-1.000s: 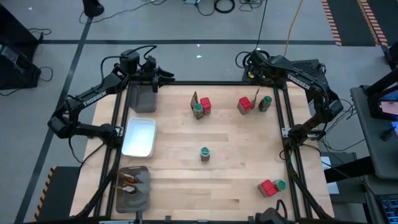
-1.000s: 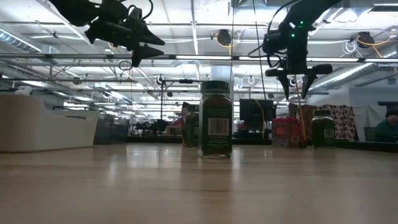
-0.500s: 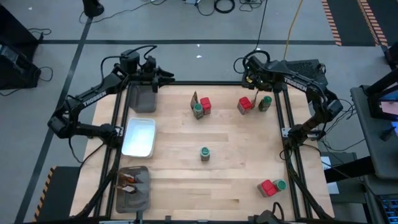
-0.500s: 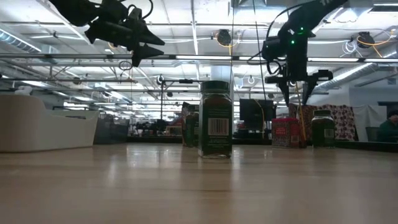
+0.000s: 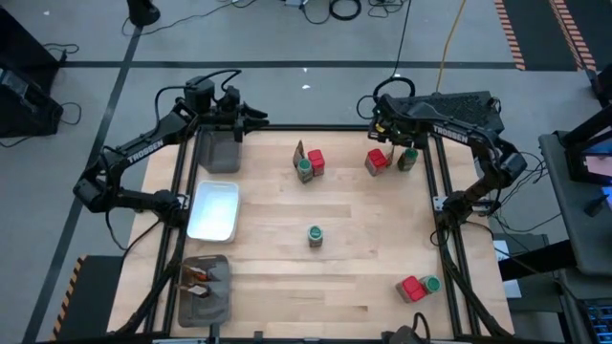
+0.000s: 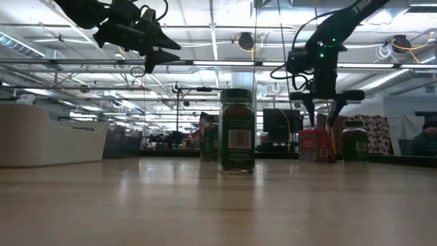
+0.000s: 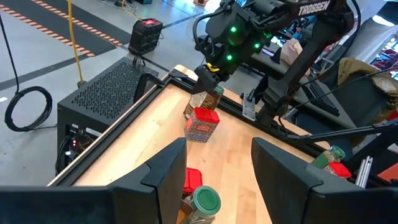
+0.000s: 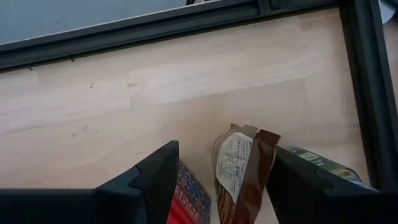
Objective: Sort spices by type
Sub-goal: Put the orange seasoning bag into the bottom black bin
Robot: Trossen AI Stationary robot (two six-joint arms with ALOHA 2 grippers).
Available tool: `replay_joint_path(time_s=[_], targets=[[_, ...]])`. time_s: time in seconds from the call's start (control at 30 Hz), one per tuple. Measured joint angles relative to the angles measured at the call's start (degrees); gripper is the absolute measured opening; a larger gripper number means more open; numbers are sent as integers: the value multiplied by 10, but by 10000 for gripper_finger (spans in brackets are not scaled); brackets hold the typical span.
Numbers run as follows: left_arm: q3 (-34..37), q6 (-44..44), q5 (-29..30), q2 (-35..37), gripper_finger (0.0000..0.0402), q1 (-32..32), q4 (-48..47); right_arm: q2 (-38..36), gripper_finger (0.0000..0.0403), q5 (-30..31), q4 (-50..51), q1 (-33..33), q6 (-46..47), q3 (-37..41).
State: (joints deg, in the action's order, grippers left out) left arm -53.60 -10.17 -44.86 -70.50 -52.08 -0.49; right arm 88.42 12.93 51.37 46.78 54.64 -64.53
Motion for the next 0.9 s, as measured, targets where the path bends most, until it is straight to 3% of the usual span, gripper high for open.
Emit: replay_joint_path(time_s=[0.9], targets=[[0, 0, -4, 0, 185, 1, 0, 9, 196, -12, -7, -8, 29, 19]])
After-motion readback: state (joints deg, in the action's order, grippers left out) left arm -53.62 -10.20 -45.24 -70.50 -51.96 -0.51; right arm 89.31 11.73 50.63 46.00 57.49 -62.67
